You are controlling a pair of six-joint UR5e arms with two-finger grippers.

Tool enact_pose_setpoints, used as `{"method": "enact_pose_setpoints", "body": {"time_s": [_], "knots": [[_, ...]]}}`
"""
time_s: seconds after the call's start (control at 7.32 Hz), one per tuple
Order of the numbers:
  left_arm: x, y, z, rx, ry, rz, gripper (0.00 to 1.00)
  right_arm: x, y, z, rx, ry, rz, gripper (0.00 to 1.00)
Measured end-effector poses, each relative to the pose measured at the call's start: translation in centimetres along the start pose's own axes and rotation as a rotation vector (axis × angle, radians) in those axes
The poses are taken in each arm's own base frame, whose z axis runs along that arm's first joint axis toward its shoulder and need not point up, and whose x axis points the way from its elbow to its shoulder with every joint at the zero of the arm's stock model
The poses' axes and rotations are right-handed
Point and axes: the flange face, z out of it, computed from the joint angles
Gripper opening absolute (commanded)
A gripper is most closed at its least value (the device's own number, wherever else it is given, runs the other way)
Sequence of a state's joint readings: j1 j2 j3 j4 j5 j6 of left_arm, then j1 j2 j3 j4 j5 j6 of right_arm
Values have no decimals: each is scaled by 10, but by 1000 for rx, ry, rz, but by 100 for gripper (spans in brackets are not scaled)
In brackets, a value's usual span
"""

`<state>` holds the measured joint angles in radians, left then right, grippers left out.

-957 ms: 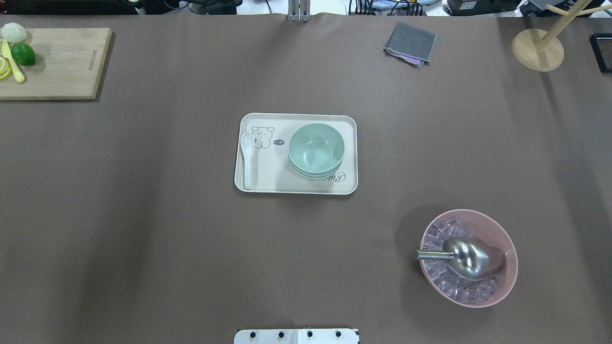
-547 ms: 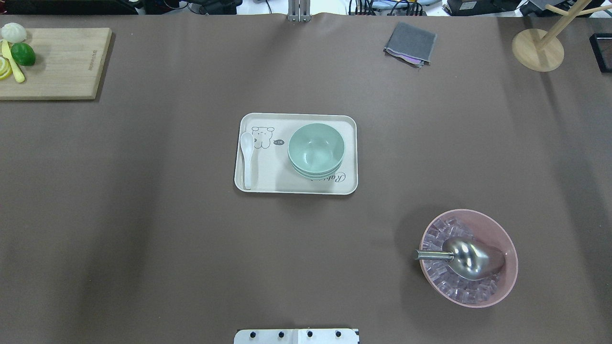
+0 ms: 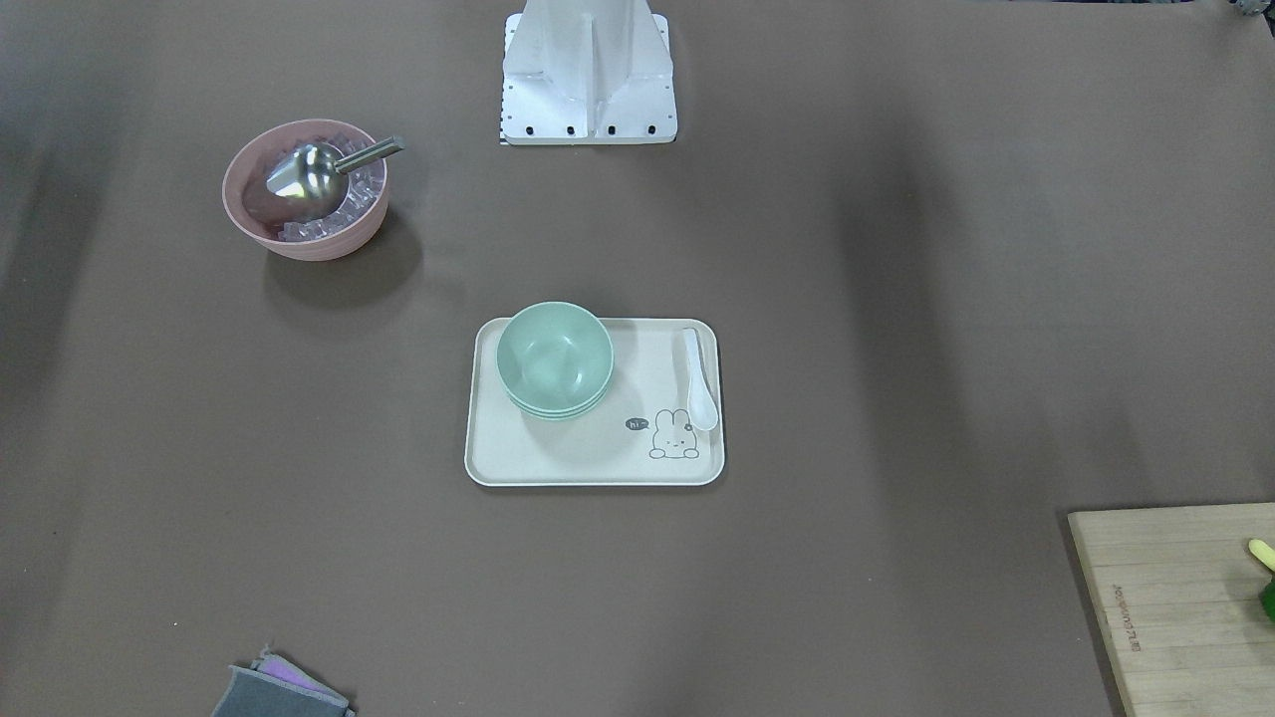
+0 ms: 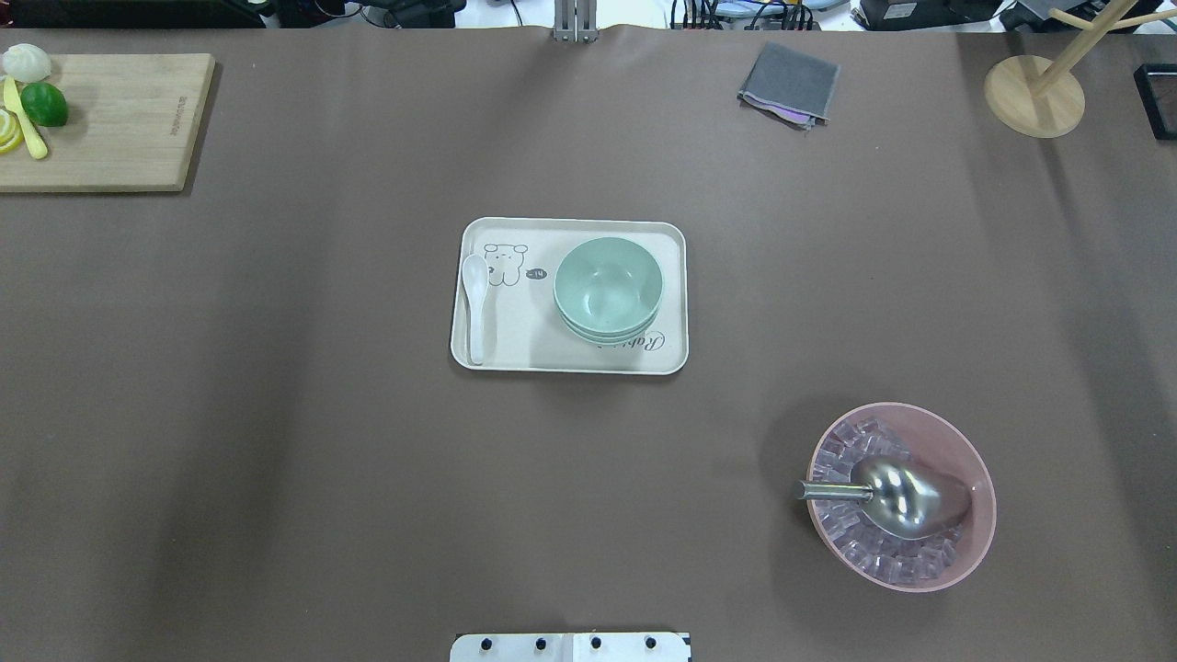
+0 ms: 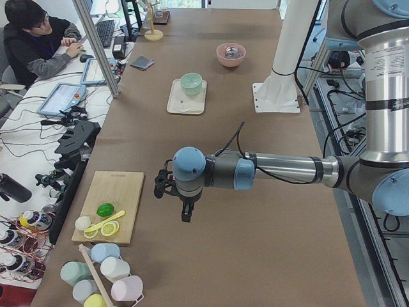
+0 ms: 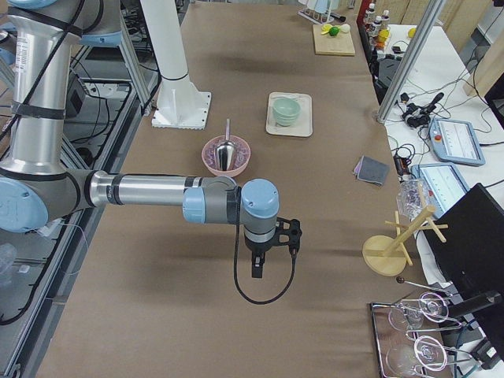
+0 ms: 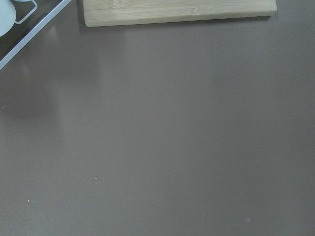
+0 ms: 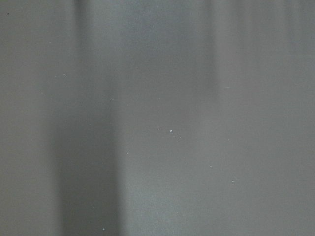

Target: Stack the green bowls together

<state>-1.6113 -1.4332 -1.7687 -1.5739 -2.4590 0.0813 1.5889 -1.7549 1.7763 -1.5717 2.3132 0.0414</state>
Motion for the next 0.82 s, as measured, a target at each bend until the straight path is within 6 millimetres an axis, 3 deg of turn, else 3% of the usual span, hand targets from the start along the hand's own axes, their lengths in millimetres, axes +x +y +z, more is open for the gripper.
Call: {"method": "enact_pose_setpoints", "body": {"time_s": [0.82], "knots": [[0,0,0,0,0,0,99,3,1,5,-11,0,5,100]]}}
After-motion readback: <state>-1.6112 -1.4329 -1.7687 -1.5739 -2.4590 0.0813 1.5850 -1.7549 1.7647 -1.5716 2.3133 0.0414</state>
